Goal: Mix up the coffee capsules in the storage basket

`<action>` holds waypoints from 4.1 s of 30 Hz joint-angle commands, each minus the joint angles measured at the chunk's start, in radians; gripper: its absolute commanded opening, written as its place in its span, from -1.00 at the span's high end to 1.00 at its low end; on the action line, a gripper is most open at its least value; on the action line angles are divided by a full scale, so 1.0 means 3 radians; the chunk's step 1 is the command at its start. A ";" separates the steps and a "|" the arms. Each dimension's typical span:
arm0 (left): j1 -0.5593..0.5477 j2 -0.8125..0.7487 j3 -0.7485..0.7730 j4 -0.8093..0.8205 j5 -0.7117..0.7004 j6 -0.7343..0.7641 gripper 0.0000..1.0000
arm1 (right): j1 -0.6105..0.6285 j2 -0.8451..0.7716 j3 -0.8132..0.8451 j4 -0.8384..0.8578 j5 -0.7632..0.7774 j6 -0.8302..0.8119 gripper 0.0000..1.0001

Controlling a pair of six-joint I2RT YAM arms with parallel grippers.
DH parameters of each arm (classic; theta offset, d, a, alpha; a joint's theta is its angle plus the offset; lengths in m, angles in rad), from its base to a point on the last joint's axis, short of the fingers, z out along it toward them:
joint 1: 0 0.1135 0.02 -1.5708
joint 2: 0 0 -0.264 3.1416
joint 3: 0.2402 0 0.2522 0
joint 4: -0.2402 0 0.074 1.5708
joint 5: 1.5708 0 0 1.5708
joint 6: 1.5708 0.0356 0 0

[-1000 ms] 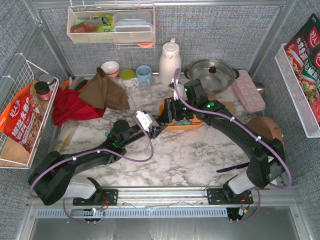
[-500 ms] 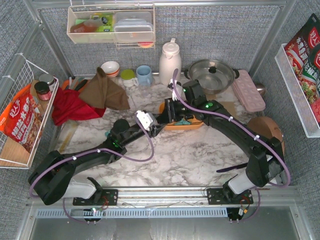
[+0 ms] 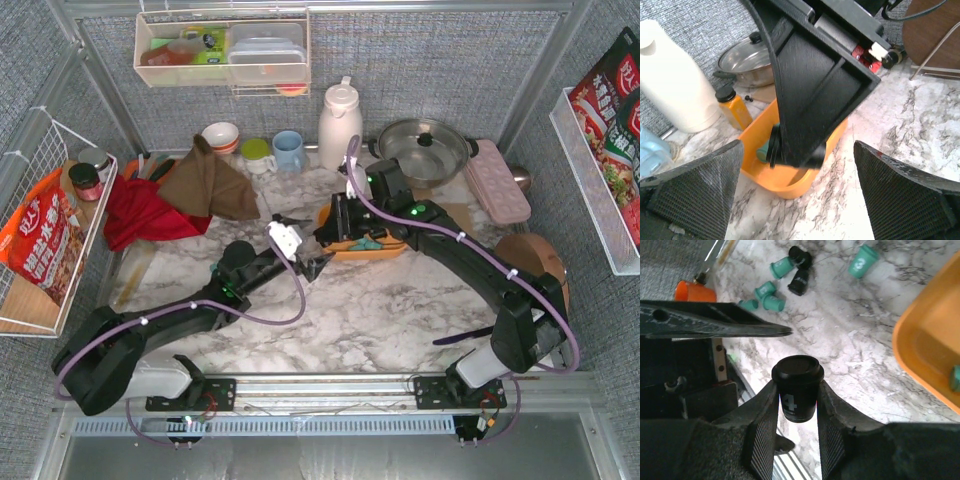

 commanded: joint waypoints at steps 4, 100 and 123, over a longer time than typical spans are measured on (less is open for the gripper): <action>-0.0003 -0.0290 -0.0179 -0.0196 -0.0501 -0.0222 -0.98 | -0.0074 0.0039 0.0037 -0.0004 0.0995 -0.0155 0.55; 0.0553 -0.0432 0.0272 -0.1455 -0.0466 -0.1242 0.03 | -0.0152 -0.0481 -0.0249 -0.0201 0.1141 -0.0348 -0.41; -0.0034 0.0266 0.0128 0.0394 0.0527 0.0158 -0.05 | 0.0088 -0.0554 -0.0191 -0.0244 0.0514 -0.0205 -0.13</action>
